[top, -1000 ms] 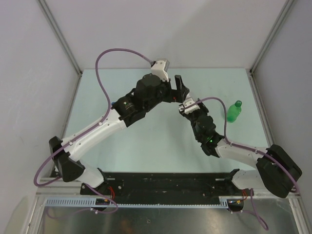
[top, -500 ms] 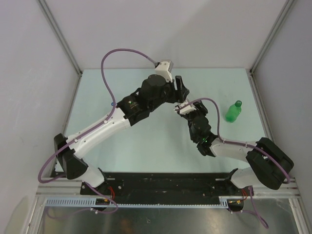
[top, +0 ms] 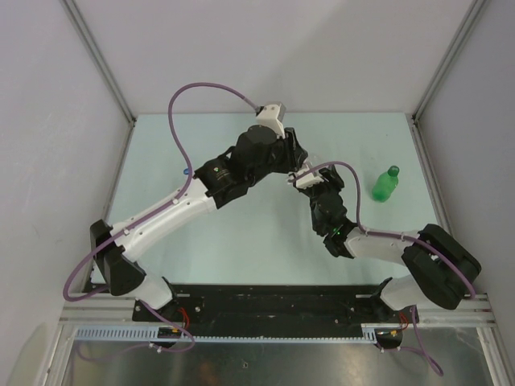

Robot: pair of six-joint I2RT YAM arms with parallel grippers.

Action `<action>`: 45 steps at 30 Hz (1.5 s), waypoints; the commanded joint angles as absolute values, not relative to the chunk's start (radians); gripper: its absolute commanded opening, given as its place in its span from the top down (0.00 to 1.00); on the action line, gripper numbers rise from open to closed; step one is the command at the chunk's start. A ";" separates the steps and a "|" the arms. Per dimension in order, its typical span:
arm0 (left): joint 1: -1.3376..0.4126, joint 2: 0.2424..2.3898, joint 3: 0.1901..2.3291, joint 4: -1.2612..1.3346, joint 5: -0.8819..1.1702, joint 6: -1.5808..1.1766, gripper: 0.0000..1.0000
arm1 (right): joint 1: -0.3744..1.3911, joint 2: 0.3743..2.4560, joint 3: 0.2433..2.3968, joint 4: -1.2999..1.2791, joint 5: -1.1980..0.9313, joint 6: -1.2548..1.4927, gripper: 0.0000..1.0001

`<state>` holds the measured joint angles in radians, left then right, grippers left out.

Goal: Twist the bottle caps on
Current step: Screw the bottle cap onto the plastic bottle.

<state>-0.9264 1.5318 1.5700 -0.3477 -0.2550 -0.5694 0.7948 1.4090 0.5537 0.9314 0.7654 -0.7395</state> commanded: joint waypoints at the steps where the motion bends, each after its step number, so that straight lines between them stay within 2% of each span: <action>1: -0.934 1.525 1.594 -0.342 -0.259 -0.591 0.53 | 0.800 1.416 0.569 1.018 0.804 -0.751 1.00; 10: -0.934 1.539 1.605 -0.380 -0.297 -0.578 0.52 | 0.802 1.412 0.571 1.020 0.806 -0.757 1.00; 17: -0.934 1.553 1.617 -0.387 -0.254 -0.576 0.62 | 0.805 1.418 0.571 1.017 0.804 -0.763 1.00; 19: -0.934 1.561 1.621 -0.387 -0.225 -0.573 0.68 | 0.805 1.420 0.571 1.016 0.803 -0.764 1.00; 25: -0.935 1.578 1.618 -0.403 -0.205 -0.545 0.96 | 0.809 1.415 0.572 0.988 0.786 -0.760 1.00; 28: -0.934 1.564 1.598 -0.410 -0.205 -0.496 1.00 | 0.810 1.392 0.572 0.942 0.753 -0.741 1.00; 33: -0.932 1.531 1.554 -0.411 -0.196 -0.351 1.00 | 0.806 1.290 0.572 0.733 0.581 -0.665 1.00; 38: -0.931 1.518 1.542 -0.413 -0.076 -0.240 1.00 | 0.777 1.148 0.572 0.512 0.297 -0.597 1.00; 45: -0.930 1.479 1.484 -0.410 0.143 -0.155 1.00 | 0.697 1.001 0.581 0.339 0.000 -0.554 1.00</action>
